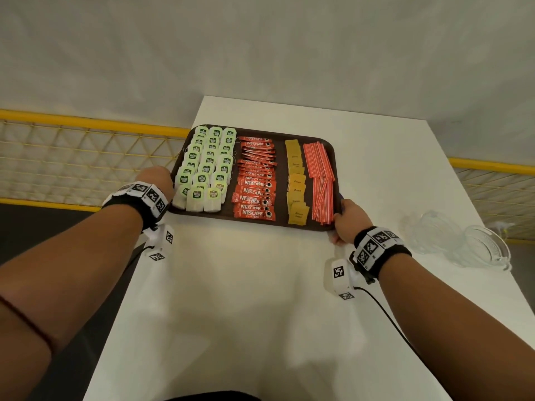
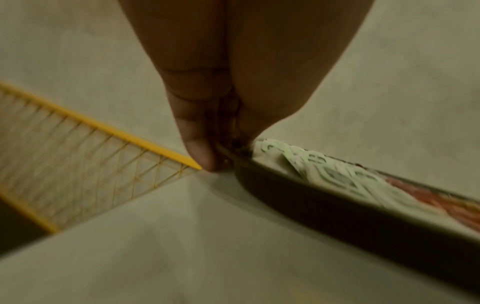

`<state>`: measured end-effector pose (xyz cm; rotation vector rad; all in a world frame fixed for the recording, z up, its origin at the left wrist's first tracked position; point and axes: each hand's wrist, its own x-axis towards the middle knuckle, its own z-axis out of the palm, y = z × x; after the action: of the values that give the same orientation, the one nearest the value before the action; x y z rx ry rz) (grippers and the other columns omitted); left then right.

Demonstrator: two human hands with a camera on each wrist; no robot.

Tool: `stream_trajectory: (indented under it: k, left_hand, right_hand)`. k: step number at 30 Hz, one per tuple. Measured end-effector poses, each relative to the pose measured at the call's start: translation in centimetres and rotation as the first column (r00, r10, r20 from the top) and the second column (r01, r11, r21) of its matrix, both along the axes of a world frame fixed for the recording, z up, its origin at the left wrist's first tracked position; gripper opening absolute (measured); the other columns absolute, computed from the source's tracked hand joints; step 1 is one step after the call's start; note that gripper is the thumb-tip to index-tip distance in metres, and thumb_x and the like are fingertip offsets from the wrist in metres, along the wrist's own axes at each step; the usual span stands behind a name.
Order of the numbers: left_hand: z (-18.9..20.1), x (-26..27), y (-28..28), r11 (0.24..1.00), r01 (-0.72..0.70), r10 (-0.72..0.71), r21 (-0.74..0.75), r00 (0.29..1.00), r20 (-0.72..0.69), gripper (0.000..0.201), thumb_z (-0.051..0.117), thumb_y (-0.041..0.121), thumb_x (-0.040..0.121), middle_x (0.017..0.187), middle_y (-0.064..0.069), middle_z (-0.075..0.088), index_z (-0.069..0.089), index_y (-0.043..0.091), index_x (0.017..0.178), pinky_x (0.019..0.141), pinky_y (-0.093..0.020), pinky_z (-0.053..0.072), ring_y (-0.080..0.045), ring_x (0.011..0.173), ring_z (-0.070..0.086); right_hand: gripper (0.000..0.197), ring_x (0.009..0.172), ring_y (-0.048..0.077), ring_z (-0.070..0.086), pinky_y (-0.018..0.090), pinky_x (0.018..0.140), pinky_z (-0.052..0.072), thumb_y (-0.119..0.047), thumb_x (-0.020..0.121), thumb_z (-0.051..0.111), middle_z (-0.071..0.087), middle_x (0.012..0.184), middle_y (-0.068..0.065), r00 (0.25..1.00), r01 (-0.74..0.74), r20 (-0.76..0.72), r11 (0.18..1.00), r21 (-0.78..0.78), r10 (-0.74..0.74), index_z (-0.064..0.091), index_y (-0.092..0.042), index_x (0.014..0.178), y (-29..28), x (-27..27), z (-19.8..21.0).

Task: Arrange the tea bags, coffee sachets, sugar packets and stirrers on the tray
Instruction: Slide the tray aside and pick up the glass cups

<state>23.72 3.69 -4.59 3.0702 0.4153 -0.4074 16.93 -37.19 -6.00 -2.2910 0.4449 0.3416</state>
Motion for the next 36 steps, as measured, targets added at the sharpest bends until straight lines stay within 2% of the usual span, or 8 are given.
stream_trajectory:
  k: [4,7,11,15,21,26,31,36]
  left_hand:
    - [0.0,-0.8,-2.8,0.999,0.028,-0.031,0.018,0.982,0.185,0.039,0.051,0.010,0.090,0.128,-0.024,0.049,0.048,0.001,0.127,0.098,-0.048,0.043,-0.041,0.117,0.048]
    - [0.9,-1.6,-7.4,0.987,0.164,-0.154,0.002,0.921,0.357,0.041,0.051,0.018,0.090,0.128,-0.021,0.050,0.050,0.006,0.129,0.098,-0.050,0.042,-0.041,0.118,0.044]
    - [2.8,-3.6,-17.6,0.927,0.353,-0.267,-0.129,0.860,0.434,0.046,0.052,0.029,0.094,0.128,-0.018,0.053,0.046,0.009,0.135,0.101,-0.047,0.040,-0.037,0.119,0.046]
    - [3.8,-5.2,-28.2,0.820,0.527,-0.426,-0.223,0.822,0.377,0.055,0.055,0.042,0.091,0.130,-0.007,0.054,0.043,0.015,0.138,0.105,-0.044,0.040,-0.030,0.123,0.045]
    - [4.6,-7.5,-41.7,0.607,0.705,-0.702,-0.367,0.692,0.169,0.076,0.072,0.056,0.076,0.126,0.007,0.054,0.042,0.026,0.138,0.096,-0.032,0.043,-0.016,0.117,0.050]
    - [3.9,-8.4,-48.2,0.685,0.684,-0.690,-0.252,0.720,0.078,0.109,0.067,0.081,0.057,0.134,-0.002,0.048,0.034,0.020,0.142,0.099,-0.041,0.044,-0.025,0.122,0.048]
    - [3.1,-9.0,-50.5,0.746,0.634,-0.635,-0.202,0.769,0.068,0.104,0.061,0.080,0.066,0.131,-0.007,0.045,0.034,0.013,0.140,0.095,-0.043,0.047,-0.028,0.117,0.050]
    - [3.7,-6.9,-49.1,0.687,0.702,-0.710,-0.188,0.703,0.028,0.101,0.072,0.053,0.073,0.153,-0.003,0.028,0.017,0.024,0.153,0.102,-0.043,0.043,-0.031,0.131,0.037]
  right_hand:
    - [0.024,0.051,0.028,0.068,0.030,0.044,0.053,-0.025,0.100,0.044,0.067,0.095,0.016,1.000,-0.023,-0.014,1.000,-0.002,0.023,0.045,-0.010,0.119,-0.6,-0.5,-0.1]
    - [0.037,0.083,0.036,0.067,0.042,0.074,0.057,-0.033,0.097,0.050,0.066,0.100,0.016,0.992,-0.118,0.019,0.986,-0.117,0.121,0.044,-0.010,0.126,-2.3,-1.4,0.6]
    - [0.038,0.096,0.023,0.063,0.026,0.081,0.043,-0.032,0.096,0.057,0.068,0.100,0.004,0.953,-0.241,0.139,0.951,-0.194,0.269,0.053,-0.012,0.128,-6.2,-3.3,3.4]
    - [0.025,0.077,0.009,0.062,0.018,0.073,0.045,-0.033,0.091,0.065,0.063,0.096,-0.012,0.885,-0.295,0.313,0.936,-0.192,0.343,0.064,-0.018,0.111,-11.9,-5.6,7.0]
    - [0.073,0.115,0.010,0.050,0.026,0.097,0.040,-0.054,0.069,0.081,0.057,0.123,-0.010,0.895,-0.240,0.299,0.923,-0.299,0.330,0.055,-0.023,0.130,-23.1,-8.1,9.7]
    - [0.119,0.135,0.019,0.042,0.033,0.108,0.037,-0.051,0.055,0.091,0.044,0.147,-0.001,0.938,-0.315,0.045,0.899,-0.305,0.344,0.028,-0.020,0.151,-30.0,-9.5,7.5]
    - [0.107,0.124,0.018,0.053,0.034,0.101,0.045,-0.053,0.057,0.089,0.055,0.133,-0.007,0.936,-0.320,0.070,0.916,-0.243,0.346,0.036,-0.025,0.145,-32.2,-9.5,4.7]
    - [0.105,0.121,0.015,0.052,0.023,0.097,0.038,-0.048,0.063,0.088,0.053,0.136,-0.005,0.935,-0.298,0.140,0.935,-0.194,0.327,0.033,-0.022,0.149,-31.6,-8.7,3.9]
